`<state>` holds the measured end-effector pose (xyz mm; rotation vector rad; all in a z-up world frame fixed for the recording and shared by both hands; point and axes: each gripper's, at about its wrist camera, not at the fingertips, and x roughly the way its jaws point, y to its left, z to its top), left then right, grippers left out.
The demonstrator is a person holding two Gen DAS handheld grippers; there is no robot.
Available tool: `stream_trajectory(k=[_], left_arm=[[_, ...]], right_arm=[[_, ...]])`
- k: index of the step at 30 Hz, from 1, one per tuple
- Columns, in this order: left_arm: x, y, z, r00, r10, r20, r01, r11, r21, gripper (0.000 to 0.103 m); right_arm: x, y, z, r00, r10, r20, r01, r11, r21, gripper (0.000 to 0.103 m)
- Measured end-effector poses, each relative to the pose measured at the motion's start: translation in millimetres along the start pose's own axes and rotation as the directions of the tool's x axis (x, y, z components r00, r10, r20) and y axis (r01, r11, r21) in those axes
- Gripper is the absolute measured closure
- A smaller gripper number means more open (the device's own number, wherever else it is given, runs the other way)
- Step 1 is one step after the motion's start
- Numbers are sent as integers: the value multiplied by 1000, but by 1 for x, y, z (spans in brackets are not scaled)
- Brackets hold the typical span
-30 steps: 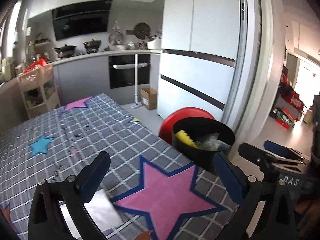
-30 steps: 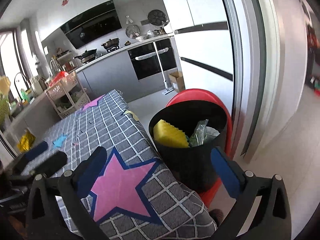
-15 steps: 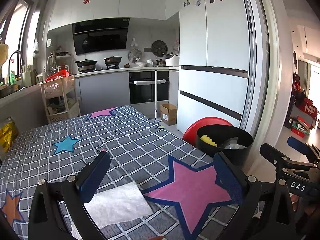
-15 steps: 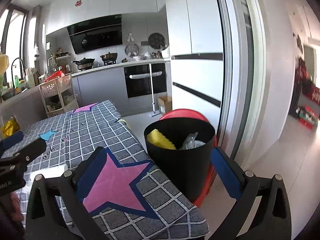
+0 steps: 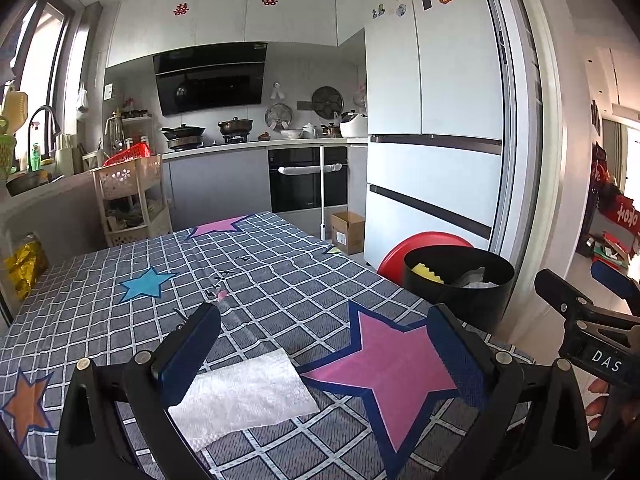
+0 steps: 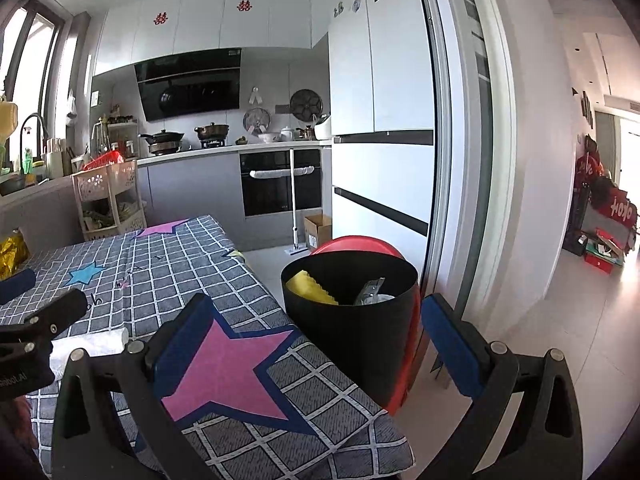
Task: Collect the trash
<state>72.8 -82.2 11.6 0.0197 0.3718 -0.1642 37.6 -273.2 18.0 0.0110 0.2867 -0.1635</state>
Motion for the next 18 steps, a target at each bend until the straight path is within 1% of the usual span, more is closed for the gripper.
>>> stream_trajectory(k=[18], left_arm=[[0, -1, -1, 1000, -11, -3, 11, 1000, 5, 0]], right_arm=[[-1, 1, 2, 1000, 6, 1, -6, 1000, -3, 0]])
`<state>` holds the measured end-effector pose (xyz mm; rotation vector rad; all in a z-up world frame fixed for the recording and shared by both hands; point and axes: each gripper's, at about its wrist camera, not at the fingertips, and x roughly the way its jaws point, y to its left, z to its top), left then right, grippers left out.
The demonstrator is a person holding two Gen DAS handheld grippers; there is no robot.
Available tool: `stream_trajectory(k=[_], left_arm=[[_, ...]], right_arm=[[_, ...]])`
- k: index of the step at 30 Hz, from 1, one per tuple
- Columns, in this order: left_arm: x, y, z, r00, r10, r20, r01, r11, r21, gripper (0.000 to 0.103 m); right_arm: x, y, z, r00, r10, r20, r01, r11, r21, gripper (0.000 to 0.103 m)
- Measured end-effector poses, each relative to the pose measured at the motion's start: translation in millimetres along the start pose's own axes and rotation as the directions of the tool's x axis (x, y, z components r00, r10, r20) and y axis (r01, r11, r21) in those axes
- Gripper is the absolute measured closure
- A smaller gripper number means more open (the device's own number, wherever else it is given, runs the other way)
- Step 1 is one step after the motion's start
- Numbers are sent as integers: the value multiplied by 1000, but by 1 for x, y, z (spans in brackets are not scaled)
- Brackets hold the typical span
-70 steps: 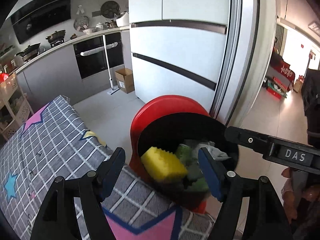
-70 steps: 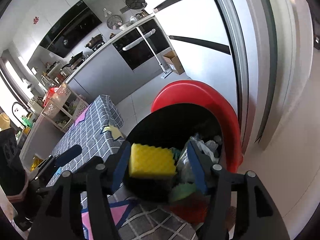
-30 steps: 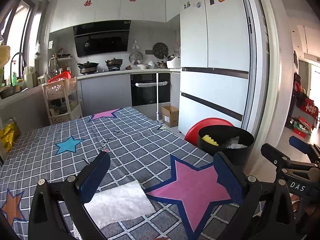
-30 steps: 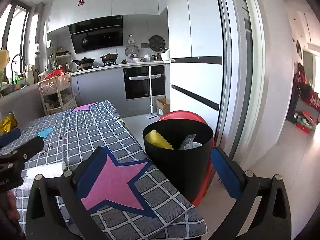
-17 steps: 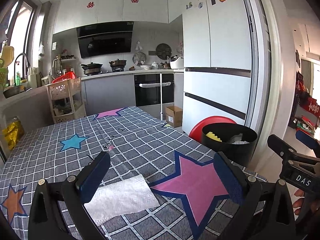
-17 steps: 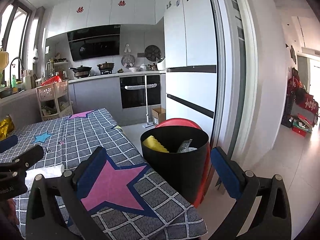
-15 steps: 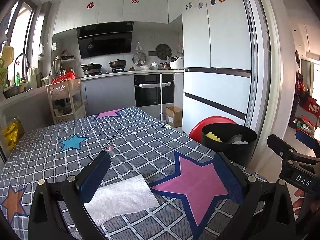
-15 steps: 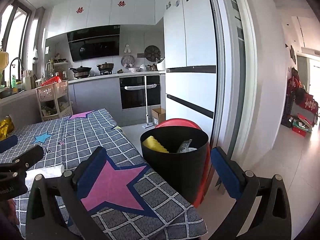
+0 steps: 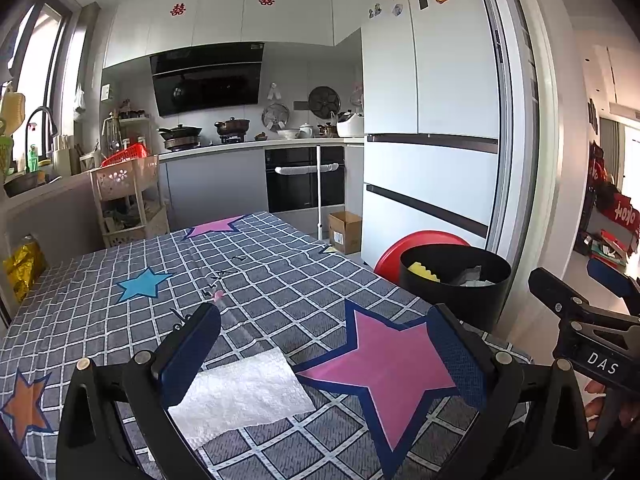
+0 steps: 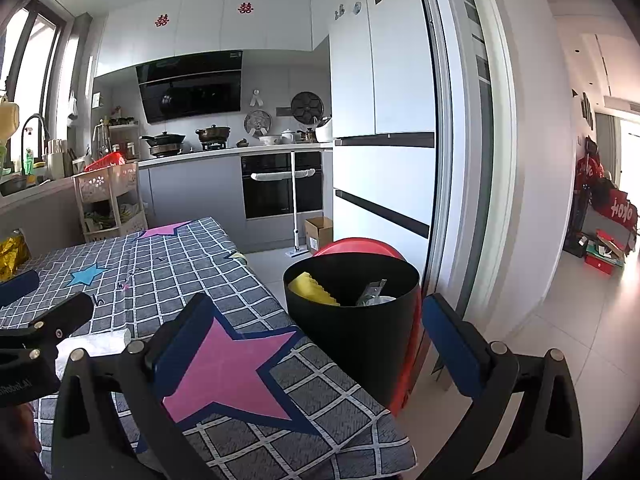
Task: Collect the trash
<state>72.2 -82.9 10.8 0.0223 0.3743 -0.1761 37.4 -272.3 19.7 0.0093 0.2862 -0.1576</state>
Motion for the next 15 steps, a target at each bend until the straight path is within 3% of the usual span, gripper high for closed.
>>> stream_trajectory(k=[15], left_arm=[[5, 2, -3, 1000, 5, -18, -5, 1000, -11, 0]], right_arm=[[2, 0, 0, 1000, -3, 1, 3, 1000, -8, 0]])
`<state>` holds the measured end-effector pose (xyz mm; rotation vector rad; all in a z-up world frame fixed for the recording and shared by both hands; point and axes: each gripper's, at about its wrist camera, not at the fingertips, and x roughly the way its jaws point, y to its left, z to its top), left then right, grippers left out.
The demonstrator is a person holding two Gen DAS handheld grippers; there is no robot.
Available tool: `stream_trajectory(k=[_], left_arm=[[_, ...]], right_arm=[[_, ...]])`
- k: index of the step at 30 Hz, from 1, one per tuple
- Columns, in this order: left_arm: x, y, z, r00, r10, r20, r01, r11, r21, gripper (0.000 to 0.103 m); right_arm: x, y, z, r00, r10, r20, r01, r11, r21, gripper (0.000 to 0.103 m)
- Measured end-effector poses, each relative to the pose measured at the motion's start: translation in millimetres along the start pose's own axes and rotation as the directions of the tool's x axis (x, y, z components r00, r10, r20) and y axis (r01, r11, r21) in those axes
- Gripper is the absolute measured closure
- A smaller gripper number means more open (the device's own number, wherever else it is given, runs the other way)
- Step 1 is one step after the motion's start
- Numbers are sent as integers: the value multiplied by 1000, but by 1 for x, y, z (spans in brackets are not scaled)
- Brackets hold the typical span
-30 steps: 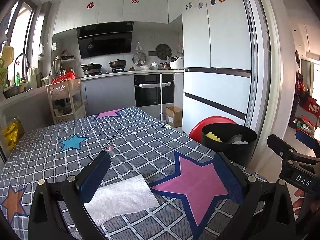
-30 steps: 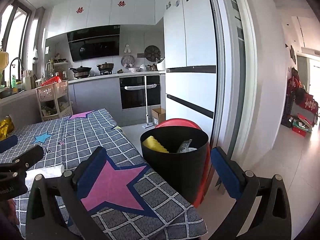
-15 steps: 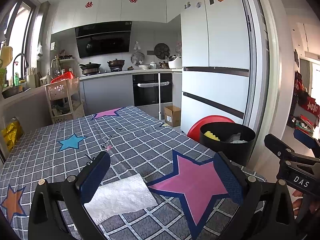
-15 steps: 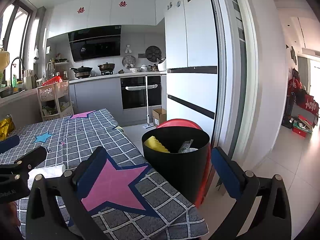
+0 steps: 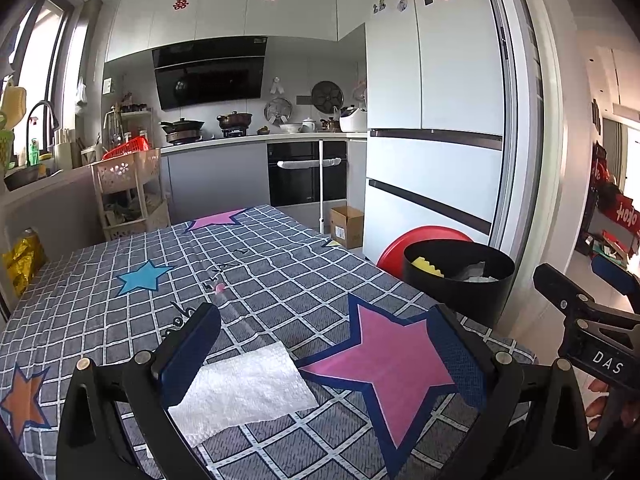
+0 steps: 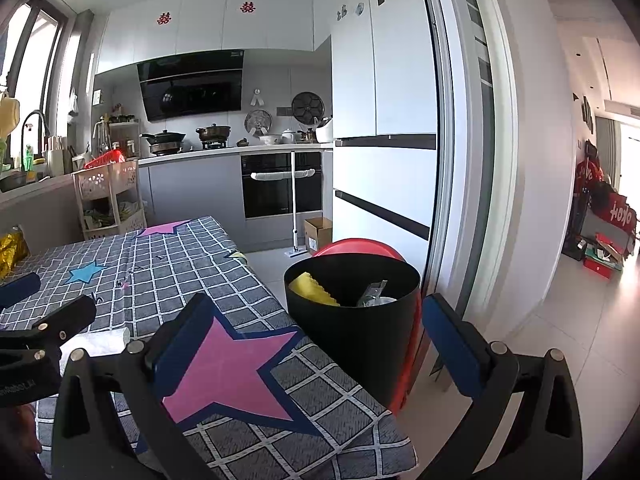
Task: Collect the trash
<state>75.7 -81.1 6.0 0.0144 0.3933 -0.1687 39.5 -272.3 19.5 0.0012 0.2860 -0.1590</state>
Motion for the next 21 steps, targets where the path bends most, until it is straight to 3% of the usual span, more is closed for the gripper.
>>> stream_trajectory(k=[21], left_arm=[[1, 1, -2, 1000, 1, 2, -1, 1000, -2, 0]], right_arm=[[4, 0, 0, 1000, 1, -4, -1, 1000, 0, 0]])
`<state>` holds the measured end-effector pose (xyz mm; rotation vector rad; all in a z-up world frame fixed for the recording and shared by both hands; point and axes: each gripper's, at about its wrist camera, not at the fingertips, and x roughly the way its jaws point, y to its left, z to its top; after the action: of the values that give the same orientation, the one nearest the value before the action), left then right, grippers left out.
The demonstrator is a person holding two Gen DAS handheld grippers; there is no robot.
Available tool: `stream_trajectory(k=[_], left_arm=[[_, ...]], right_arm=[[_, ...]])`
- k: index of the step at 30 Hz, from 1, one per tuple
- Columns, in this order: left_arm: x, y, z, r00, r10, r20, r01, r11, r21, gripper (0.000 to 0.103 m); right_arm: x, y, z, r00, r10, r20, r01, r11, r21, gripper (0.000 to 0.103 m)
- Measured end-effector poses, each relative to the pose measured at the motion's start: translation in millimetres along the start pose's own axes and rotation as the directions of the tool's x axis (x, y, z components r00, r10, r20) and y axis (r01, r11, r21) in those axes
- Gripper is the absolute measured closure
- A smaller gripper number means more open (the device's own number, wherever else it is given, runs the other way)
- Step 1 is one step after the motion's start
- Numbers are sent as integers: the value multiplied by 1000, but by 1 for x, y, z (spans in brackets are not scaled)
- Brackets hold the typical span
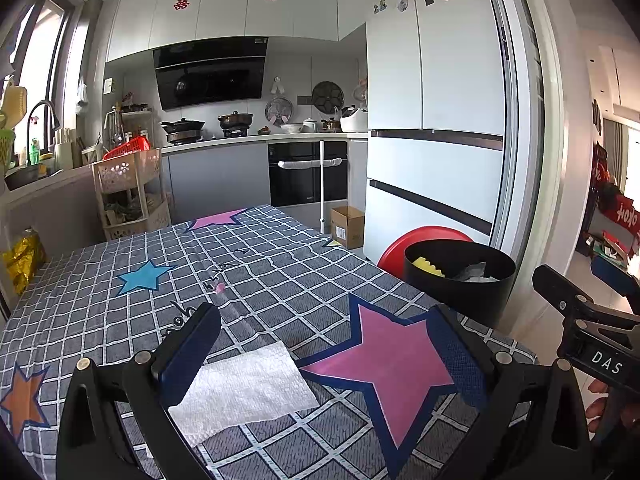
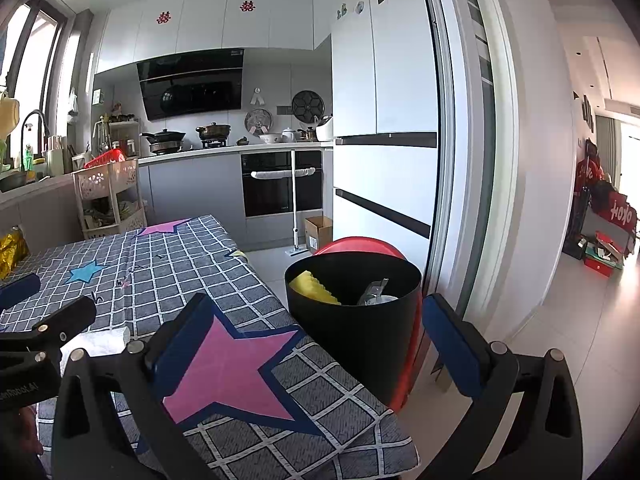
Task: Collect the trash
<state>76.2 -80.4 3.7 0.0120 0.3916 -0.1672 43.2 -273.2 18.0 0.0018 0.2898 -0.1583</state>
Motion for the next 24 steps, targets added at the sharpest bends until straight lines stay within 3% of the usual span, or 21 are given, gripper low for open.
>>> stream_trajectory(k=[24], left_arm=[[-1, -1, -1, 1000, -1, 0, 1, 1000, 3, 0]], right_arm=[[2, -1, -4, 1000, 2, -4, -2, 1000, 7, 0]])
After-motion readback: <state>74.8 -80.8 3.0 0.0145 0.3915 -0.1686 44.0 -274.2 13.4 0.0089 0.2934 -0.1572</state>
